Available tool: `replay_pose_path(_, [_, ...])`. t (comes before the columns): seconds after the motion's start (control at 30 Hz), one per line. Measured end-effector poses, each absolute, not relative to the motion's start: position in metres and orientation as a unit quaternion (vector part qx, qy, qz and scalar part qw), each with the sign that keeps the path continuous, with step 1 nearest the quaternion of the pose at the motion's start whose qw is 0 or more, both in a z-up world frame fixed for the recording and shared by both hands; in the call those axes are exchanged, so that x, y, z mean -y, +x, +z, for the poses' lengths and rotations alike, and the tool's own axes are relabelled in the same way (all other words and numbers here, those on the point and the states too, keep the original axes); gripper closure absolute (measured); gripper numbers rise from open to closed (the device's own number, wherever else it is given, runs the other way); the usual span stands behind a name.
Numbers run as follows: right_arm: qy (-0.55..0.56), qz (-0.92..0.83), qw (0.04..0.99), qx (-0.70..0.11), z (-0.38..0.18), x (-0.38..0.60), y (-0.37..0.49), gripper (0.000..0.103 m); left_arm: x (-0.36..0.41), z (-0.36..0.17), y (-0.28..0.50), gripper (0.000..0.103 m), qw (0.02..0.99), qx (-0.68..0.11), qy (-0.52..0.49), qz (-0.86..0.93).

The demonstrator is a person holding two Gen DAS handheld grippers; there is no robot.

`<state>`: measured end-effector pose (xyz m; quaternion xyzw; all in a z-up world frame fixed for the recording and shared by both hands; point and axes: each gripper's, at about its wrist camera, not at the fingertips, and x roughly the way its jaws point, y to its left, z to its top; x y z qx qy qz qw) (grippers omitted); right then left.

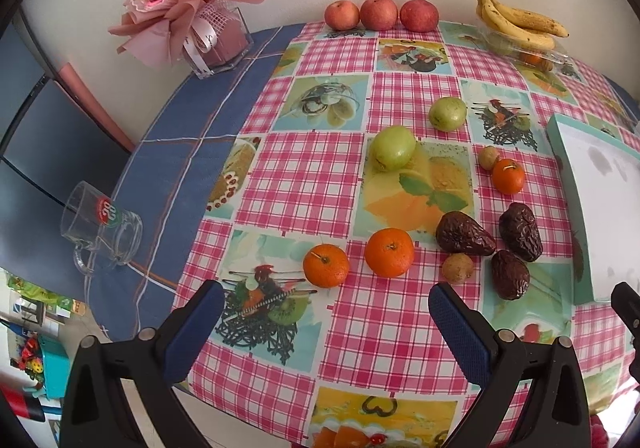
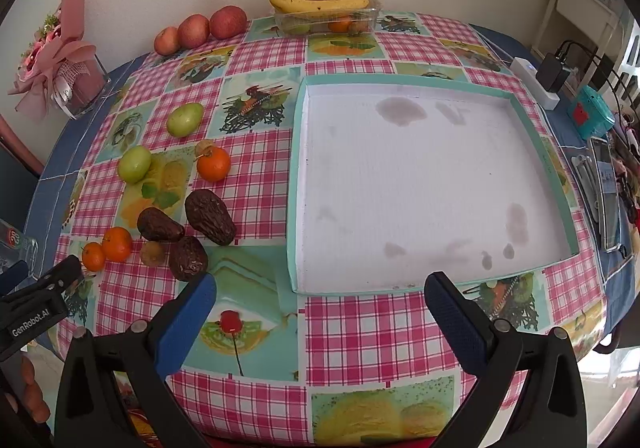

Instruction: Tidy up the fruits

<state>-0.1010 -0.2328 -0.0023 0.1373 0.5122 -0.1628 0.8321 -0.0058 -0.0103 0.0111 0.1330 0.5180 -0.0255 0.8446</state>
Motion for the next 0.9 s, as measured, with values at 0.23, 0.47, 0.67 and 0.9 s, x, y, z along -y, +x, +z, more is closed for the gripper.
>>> replay_pose_path(0.23, [0.131,-0.163,0.838,-0.505,0.0015,0.2288,-0.1023,0.0,0.0145,0.0106,-0.0057,0.0,0.844,-0.516,0.143,-0.027])
replay_pose_path(0.47, [0.137,-0.157,0.839,-0.503,0.0009,0.2307,-0.1033,0.0,0.0167,0.0118,-0.0069,0.0,0.846,-0.512,0.144,-0.017])
replay_pose_path(0.67, [0.148,-0.147,0.843,-0.496,0.0033,0.2321,-0.106,0.0,0.0203,0.0141,-0.0083,0.0,0.849,-0.506,0.152,-0.012])
replay_pose_path(0.9, [0.157,-0.137,0.846,-0.49,0.005,0.2339,-0.1085,0.0,0.0214,0.0144,-0.0084,0.0,0.848,-0.507,0.154,-0.011])
